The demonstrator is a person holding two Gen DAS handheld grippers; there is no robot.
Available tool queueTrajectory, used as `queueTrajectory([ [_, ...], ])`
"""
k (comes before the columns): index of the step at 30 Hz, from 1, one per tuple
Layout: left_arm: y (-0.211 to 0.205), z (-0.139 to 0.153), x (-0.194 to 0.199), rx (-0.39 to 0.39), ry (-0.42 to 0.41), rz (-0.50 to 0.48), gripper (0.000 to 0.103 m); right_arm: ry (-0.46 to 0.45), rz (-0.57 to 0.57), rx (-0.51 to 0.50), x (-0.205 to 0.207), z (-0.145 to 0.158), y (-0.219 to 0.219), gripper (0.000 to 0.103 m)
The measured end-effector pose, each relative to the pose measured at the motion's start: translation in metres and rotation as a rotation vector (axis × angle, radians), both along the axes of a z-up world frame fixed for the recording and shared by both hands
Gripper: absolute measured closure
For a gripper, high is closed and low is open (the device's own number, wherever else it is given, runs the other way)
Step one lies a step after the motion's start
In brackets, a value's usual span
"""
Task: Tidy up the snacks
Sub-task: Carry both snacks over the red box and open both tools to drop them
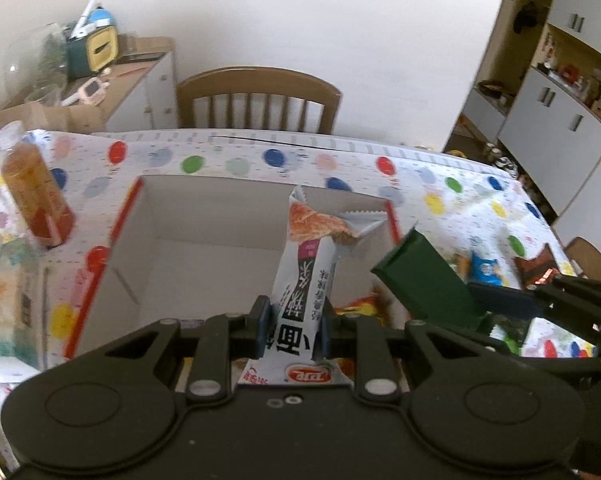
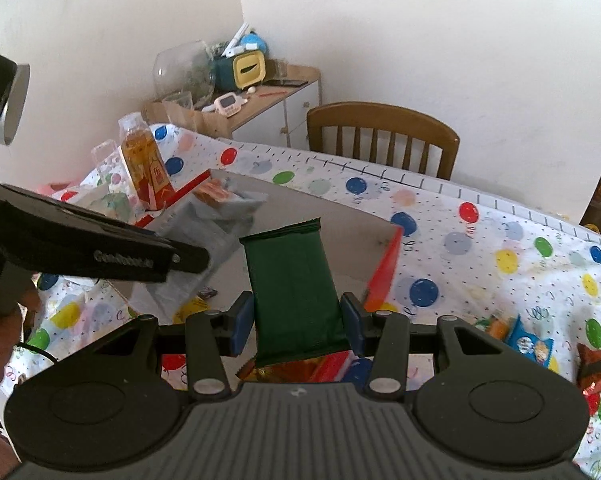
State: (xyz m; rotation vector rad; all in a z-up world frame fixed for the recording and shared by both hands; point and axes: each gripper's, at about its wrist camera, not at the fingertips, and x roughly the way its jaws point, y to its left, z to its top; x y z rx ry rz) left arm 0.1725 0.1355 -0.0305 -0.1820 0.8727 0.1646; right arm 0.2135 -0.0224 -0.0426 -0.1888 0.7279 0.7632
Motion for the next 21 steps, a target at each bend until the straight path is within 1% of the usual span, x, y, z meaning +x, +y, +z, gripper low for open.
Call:
queueTrajectory([
  [6, 0.036, -0.010, 0.002, 0.014, 0.026, 0.057, 0.082, 0.006, 0.017, -0.058, 0.008, -0.015, 0.028, 0.057],
  [12, 0.067, -0.024, 0.013, 0.032, 0.072, 0.097, 0.082, 0.010, 0.028, -0.122, 0.017, -0.033, 0.051, 0.057],
  [15, 0.077, -0.034, 0.020, 0.027, 0.099, 0.107, 0.082, 0.020, 0.035, -0.151, 0.023, -0.041, 0.060, 0.057],
  [21, 0.084, -0.053, 0.032, 0.046, 0.158, 0.104, 0.082, 0.050, 0.049, -0.215, 0.029, -0.058, 0.075, 0.057],
])
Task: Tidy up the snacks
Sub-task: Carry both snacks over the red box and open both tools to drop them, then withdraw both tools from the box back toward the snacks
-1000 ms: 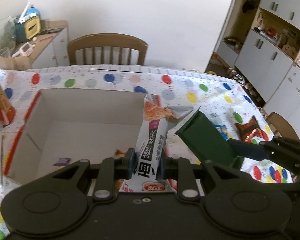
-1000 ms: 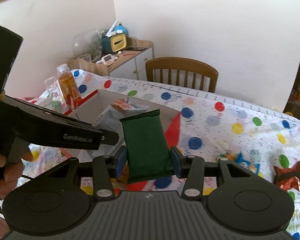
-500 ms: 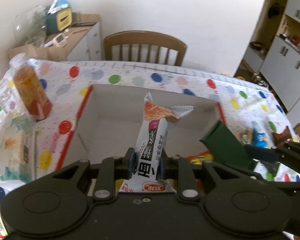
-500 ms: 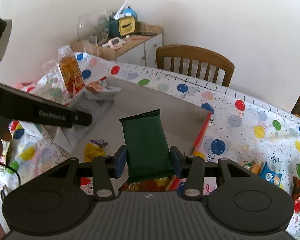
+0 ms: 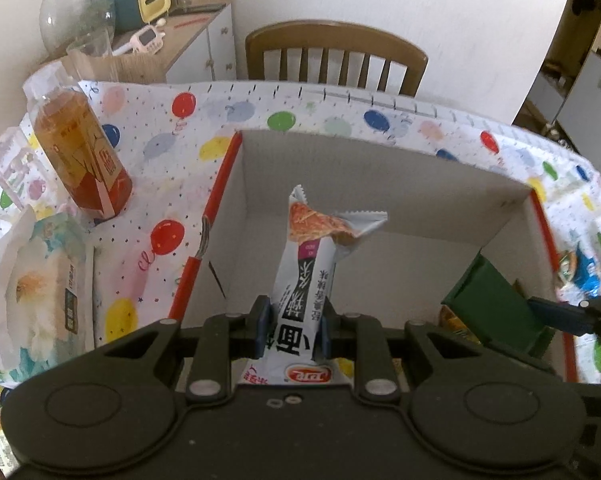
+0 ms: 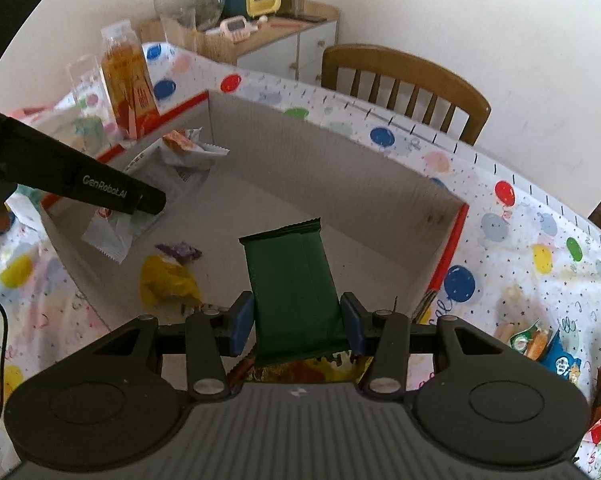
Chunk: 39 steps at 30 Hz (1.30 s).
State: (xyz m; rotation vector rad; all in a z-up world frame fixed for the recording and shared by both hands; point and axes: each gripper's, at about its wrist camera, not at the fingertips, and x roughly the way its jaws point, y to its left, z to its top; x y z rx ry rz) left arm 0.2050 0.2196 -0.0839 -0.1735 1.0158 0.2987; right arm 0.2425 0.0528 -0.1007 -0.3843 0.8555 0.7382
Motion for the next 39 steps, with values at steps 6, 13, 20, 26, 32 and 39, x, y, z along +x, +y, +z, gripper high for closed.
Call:
queueTrajectory([
  [6, -0.001, -0.012, 0.011, 0.032, 0.037, -0.019, 0.082, -0.008, 0.017, -0.053, -0.004, -0.012, 0.010, 0.057],
  [13, -0.001, -0.023, 0.019, 0.053, 0.074, -0.045, 0.082, 0.006, 0.023, -0.067, -0.006, -0.014, 0.012, 0.057],
  [20, -0.002, -0.033, 0.020, 0.031, 0.117, -0.071, 0.081, 0.005, -0.003, -0.064, -0.004, -0.015, 0.012, 0.057],
  [26, -0.003, -0.037, 0.019, 0.020, 0.128, -0.057, 0.077, 0.023, -0.018, -0.037, -0.002, -0.016, 0.008, 0.055],
  [32, -0.007, -0.036, 0.016, 0.020, 0.123, -0.053, 0.066, 0.037, -0.032, 0.000, -0.002, -0.012, -0.001, 0.050],
  [39, -0.010, -0.027, 0.010, 0.038, 0.091, -0.053, 0.048, 0.040, -0.046, 0.058, -0.003, 0.001, -0.016, 0.047],
])
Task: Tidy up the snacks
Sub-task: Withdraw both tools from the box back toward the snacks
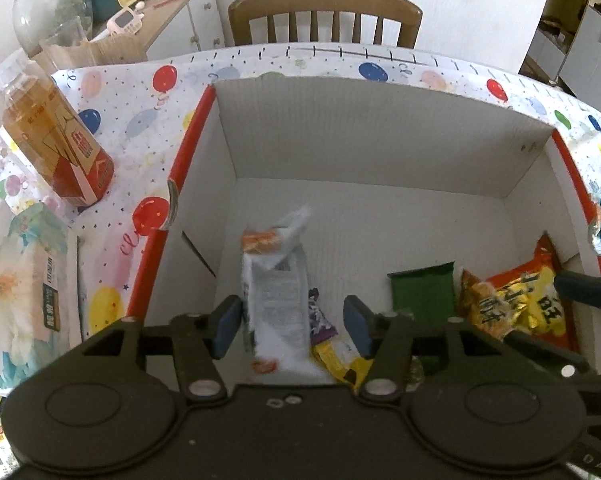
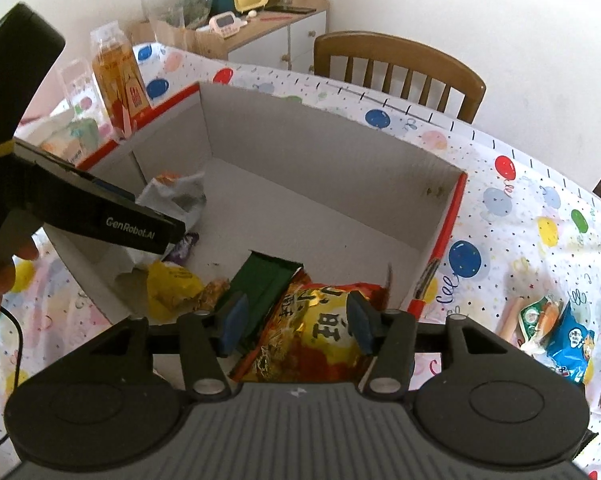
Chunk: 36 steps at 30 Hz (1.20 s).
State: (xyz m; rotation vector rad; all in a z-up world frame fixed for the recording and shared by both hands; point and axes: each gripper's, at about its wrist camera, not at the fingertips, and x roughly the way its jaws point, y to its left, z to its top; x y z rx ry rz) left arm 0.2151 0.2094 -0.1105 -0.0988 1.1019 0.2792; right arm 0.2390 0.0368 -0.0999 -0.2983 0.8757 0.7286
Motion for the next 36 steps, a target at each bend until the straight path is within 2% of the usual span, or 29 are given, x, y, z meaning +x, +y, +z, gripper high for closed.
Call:
queueTrajectory([
  [2, -0.001, 0.005, -0.002, 0.000, -0.014, -0.001, 0.045, 0.000, 0.003, 0.016, -0.001, 0.005, -0.005, 0.042],
  [5, -0.004, 0.014, -0.007, 0.010, -0.041, -0.008, 0.039, -0.009, 0.008, 0.038, -0.004, 0.014, -0.014, 0.041],
  [10, -0.012, 0.029, -0.015, 0.010, -0.081, -0.025, 0.036, -0.004, -0.007, 0.097, -0.006, 0.029, -0.035, 0.038],
  [12, -0.016, 0.035, -0.019, -0.001, -0.096, -0.027, 0.029, -0.014, -0.005, 0.119, -0.009, 0.035, -0.042, 0.031],
  [17, -0.030, 0.052, -0.029, -0.016, -0.145, -0.049, 0.027, -0.028, -0.005, 0.173, -0.016, 0.051, -0.062, 0.029],
  [20, -0.039, 0.062, -0.034, -0.024, -0.176, -0.061, 0.024, -0.041, -0.013, 0.209, -0.020, 0.061, -0.076, 0.024],
  [29, -0.080, 0.089, -0.047, -0.010, -0.265, -0.133, 0.015, -0.091, -0.028, 0.296, -0.036, 0.086, -0.119, 0.021],
  [36, -0.108, 0.100, -0.056, -0.014, -0.329, -0.182, 0.007, -0.128, -0.091, 0.335, -0.044, 0.094, -0.171, 0.020],
])
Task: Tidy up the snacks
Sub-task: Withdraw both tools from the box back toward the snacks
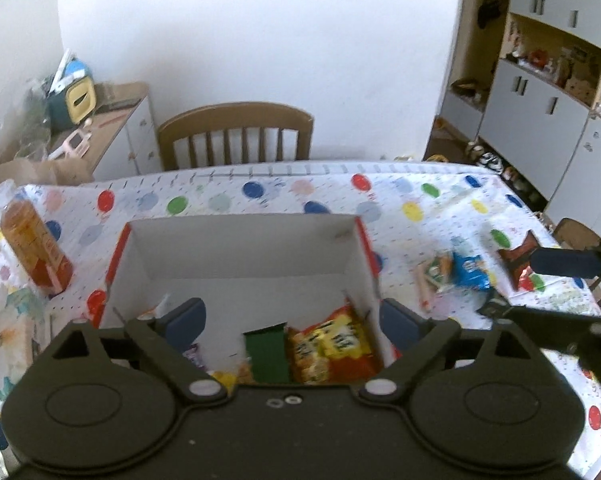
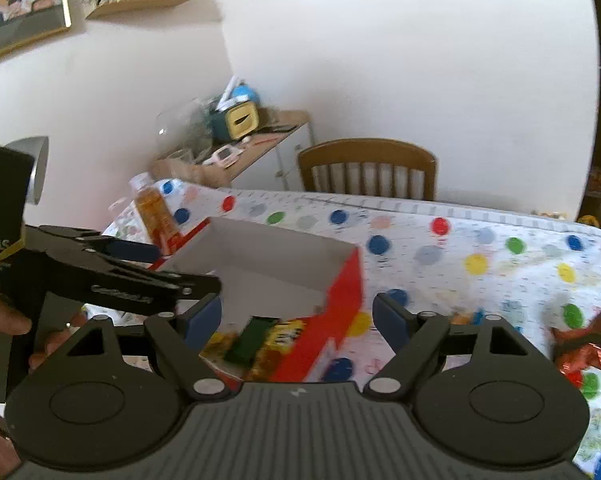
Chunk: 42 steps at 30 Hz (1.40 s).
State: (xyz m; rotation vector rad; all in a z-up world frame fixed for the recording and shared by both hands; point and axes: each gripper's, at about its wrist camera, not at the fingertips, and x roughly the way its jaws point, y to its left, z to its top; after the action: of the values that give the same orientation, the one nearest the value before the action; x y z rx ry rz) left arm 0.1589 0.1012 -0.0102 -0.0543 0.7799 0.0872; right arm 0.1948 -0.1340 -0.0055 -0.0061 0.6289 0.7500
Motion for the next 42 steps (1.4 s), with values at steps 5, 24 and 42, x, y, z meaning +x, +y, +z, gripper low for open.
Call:
queueTrajectory([
  [5, -0.023, 0.004, -0.006, 0.015, -0.047, -0.045, 0.001, -0.015, -0.074, -0.021, -0.005, -0.005, -0.037, 0.019],
  [24, -0.117, -0.032, 0.007, -0.042, -0.035, -0.185, 0.001, 0.068, -0.241, -0.137, -0.010, -0.072, -0.128, 0.019],
  [42, -0.178, -0.109, 0.021, -0.022, 0.096, -0.261, 0.001, 0.178, -0.247, -0.222, 0.067, -0.125, -0.136, 0.019],
])
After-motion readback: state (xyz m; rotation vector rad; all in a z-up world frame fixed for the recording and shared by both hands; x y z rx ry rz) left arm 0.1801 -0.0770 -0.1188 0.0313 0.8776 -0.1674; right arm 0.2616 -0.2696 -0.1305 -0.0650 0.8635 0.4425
